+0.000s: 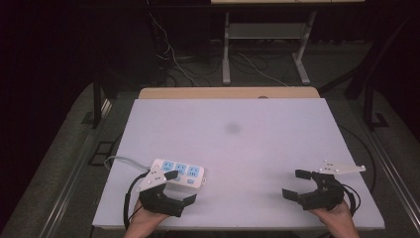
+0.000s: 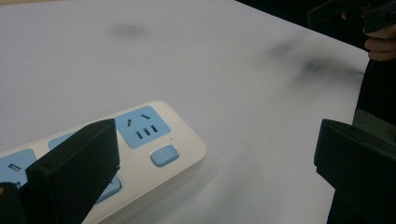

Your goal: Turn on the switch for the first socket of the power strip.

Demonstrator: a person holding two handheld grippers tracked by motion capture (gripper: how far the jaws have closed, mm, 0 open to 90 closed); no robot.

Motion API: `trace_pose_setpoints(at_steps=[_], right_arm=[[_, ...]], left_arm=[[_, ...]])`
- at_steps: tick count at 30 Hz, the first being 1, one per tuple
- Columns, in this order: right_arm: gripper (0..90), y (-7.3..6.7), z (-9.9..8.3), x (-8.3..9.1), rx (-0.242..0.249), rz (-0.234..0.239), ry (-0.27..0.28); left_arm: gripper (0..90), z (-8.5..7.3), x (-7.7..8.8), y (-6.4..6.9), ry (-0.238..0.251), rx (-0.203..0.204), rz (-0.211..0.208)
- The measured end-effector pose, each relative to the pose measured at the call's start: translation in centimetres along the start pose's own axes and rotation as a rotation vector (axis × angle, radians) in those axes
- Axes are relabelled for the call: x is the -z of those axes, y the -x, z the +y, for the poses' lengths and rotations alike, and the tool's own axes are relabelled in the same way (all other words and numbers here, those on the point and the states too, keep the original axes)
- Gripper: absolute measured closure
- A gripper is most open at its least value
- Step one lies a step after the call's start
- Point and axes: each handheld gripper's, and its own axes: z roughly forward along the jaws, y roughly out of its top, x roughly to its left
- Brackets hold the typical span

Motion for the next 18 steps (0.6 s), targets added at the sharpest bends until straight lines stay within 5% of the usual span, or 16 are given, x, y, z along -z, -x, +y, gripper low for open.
trace_pose_setpoints(at_steps=[18], right_arm=[[0.5,0.16,0.00,-0.33,0.002,0.003,-0.008]], left_arm=[[0.0,0.03,-0.11,0.03,-0.002,0.001,-0.008]])
